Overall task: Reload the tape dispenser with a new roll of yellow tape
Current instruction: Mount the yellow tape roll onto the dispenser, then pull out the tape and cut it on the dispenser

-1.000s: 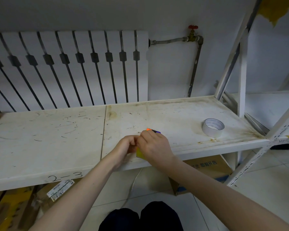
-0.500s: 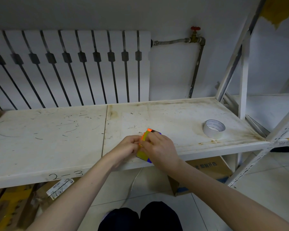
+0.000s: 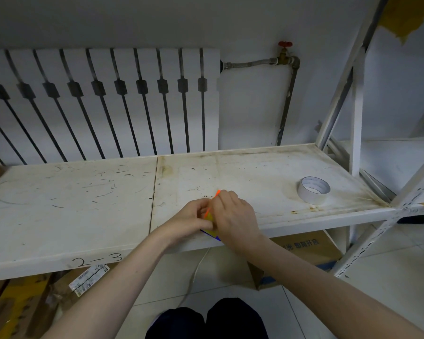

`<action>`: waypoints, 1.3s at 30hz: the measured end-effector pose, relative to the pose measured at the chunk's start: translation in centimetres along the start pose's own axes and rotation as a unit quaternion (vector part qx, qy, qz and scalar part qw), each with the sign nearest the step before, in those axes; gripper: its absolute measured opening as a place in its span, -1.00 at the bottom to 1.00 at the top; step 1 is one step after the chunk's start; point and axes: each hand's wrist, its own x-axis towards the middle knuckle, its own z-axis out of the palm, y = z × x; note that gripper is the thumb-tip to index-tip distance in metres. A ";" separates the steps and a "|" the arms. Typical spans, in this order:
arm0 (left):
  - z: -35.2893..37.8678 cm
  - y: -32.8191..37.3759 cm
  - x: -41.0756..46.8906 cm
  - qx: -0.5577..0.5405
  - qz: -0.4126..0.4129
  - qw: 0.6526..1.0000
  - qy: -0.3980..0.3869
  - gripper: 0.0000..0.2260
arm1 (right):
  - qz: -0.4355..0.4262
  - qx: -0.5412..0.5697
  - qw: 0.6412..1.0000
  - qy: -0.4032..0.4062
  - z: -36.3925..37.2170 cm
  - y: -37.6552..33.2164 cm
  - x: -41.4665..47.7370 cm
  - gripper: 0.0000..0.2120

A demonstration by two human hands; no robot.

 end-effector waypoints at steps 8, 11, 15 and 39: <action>1.1 0.3 0.0 0.340 -0.004 0.928 0.152 -0.42 | 0.273 0.266 0.915 -0.132 -1.2 1.8 2.0 -0.80; 1.7 0.0 0.0 0.397 0.035 0.888 0.228 -0.56 | 0.260 0.315 0.904 -0.124 -1.7 2.1 2.6 -0.84; 0.8 -0.2 0.4 0.390 0.024 0.898 0.200 -0.60 | 0.240 0.409 0.870 -0.136 -2.7 2.1 3.3 -0.83; -4.6 -1.6 0.2 0.332 -0.071 0.934 0.107 -0.47 | 0.484 0.654 0.575 -0.091 -1.2 7.8 3.5 -0.68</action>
